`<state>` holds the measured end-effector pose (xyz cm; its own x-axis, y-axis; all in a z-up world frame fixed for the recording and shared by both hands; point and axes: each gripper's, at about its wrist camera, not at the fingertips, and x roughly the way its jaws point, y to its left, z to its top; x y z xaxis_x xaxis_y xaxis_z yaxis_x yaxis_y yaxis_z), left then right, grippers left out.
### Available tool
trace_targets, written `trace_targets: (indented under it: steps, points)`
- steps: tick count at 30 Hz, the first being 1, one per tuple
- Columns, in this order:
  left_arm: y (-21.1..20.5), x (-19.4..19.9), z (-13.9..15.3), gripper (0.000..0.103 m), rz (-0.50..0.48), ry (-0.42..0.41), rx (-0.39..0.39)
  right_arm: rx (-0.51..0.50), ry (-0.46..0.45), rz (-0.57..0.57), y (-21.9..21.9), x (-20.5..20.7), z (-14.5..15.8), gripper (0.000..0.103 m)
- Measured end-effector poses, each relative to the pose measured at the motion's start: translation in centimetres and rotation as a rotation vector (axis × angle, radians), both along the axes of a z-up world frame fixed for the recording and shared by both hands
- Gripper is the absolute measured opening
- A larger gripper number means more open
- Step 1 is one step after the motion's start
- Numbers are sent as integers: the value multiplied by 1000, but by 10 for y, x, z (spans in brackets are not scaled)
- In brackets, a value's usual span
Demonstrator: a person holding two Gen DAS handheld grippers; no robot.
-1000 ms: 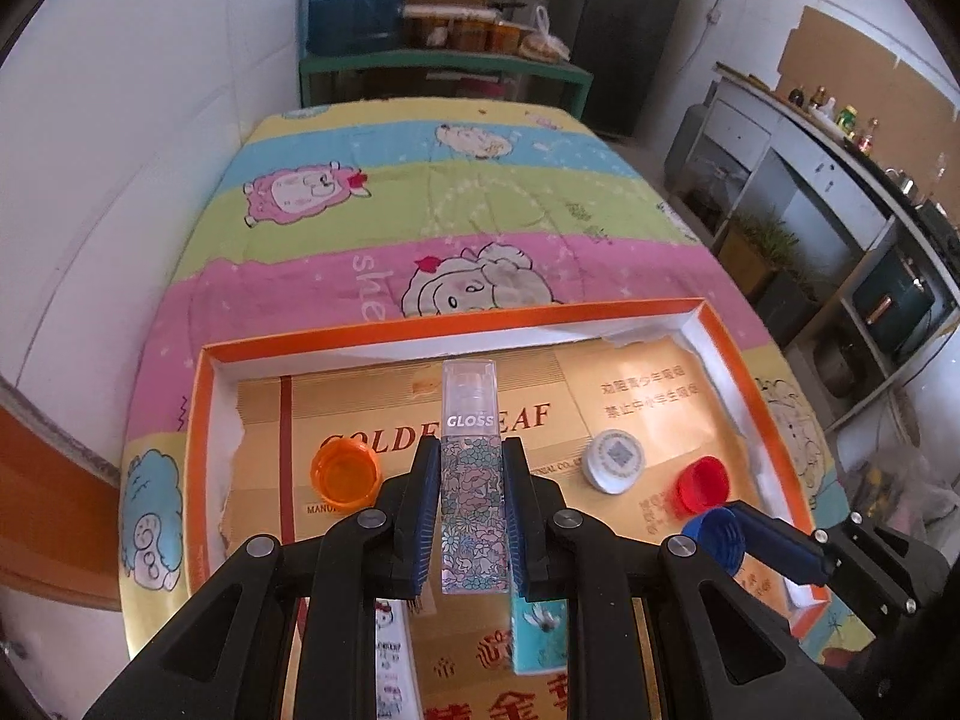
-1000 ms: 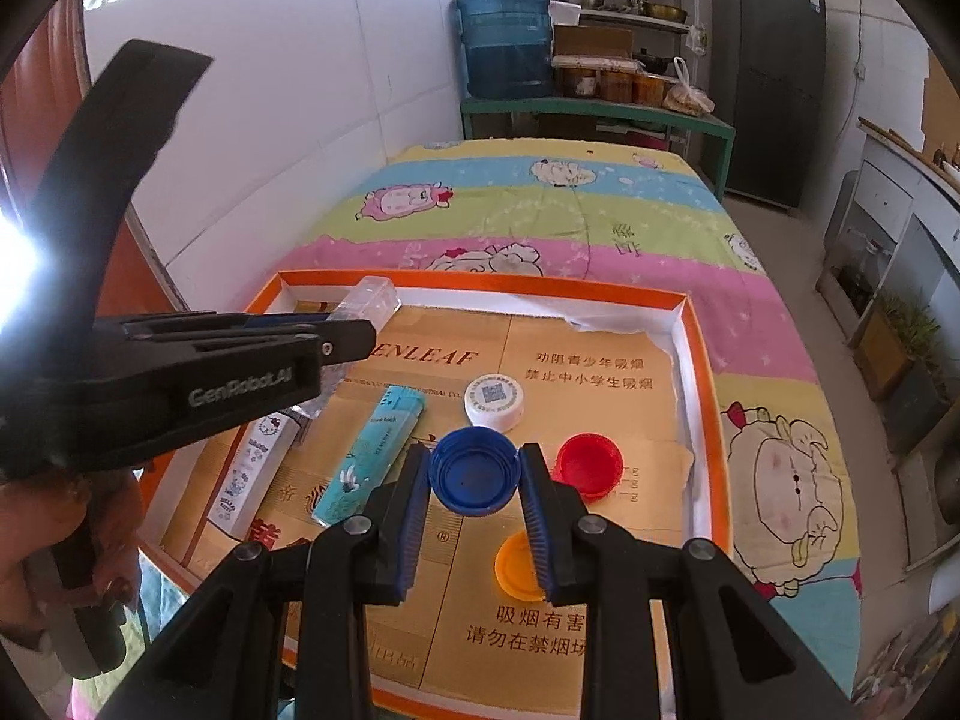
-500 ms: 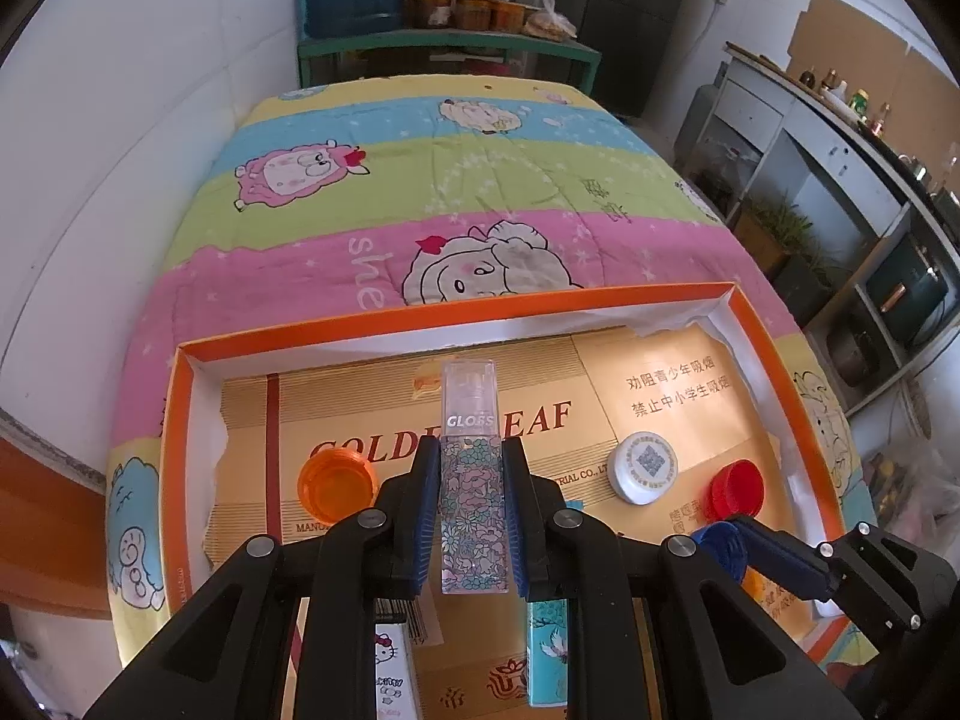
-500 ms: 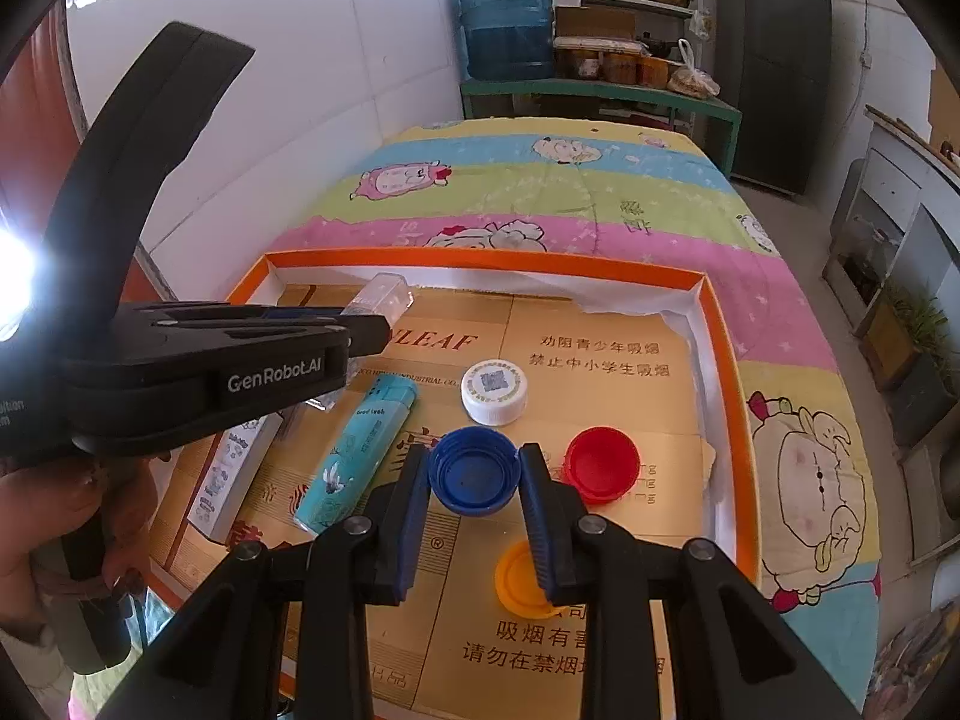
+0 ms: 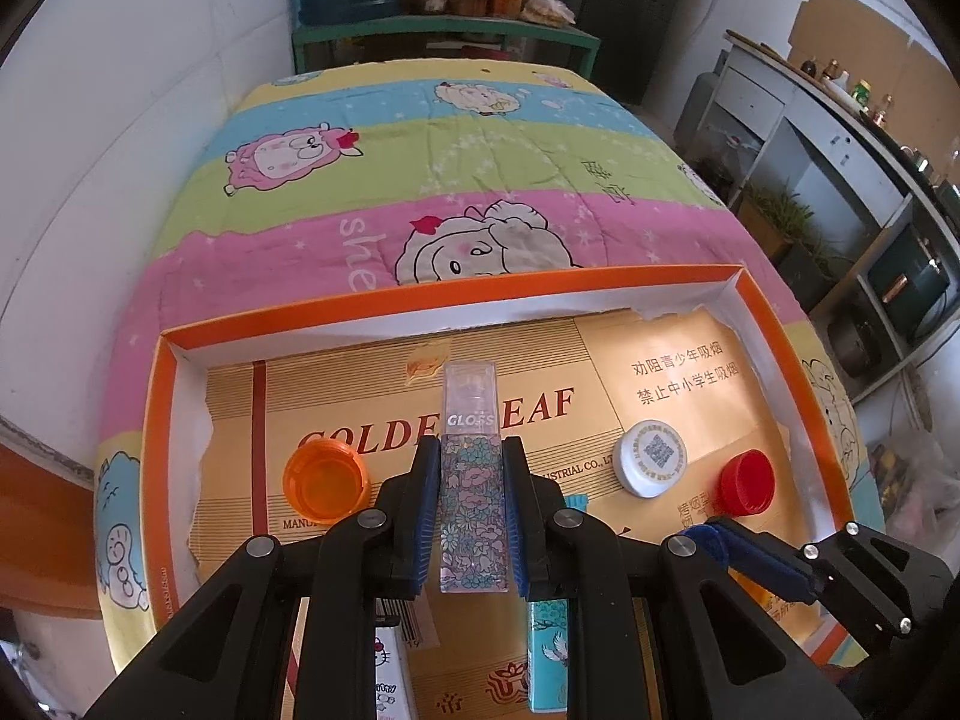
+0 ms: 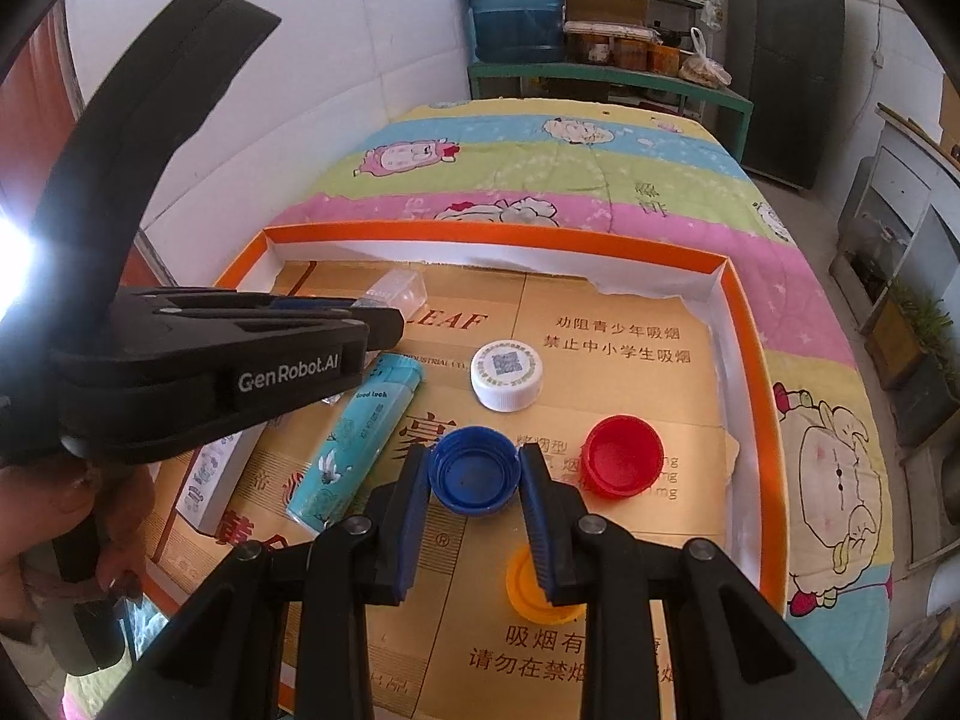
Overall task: Organize rigid objects
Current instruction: 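Carry the GLOSS bottle with the left gripper while the right gripper carries the blue cap over the tray, then open the left gripper to drop the GLOSS bottle while the right gripper releases the blue cap in the tray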
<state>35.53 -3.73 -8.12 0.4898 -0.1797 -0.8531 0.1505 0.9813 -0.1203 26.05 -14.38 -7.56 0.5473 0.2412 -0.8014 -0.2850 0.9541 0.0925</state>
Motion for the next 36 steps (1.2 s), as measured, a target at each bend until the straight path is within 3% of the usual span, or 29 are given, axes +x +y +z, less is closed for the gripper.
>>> trace_targets:
  steps: [17,23,25,27,36]
  points:
    - [3,1,-2,24,-6,8,-33,-10,9,0,2,2,-6,31]
    - [2,-2,0,34,-15,10,-54,-18,2,-2,4,-1,-6,34]
    - [3,-4,1,49,-10,3,-59,-21,1,-4,4,-2,-6,40]
    - [5,-6,4,56,-6,-8,-66,-23,-1,-5,4,-4,-5,42]
    - [5,-19,22,57,-14,-58,-73,-24,-22,-15,2,-10,3,43]
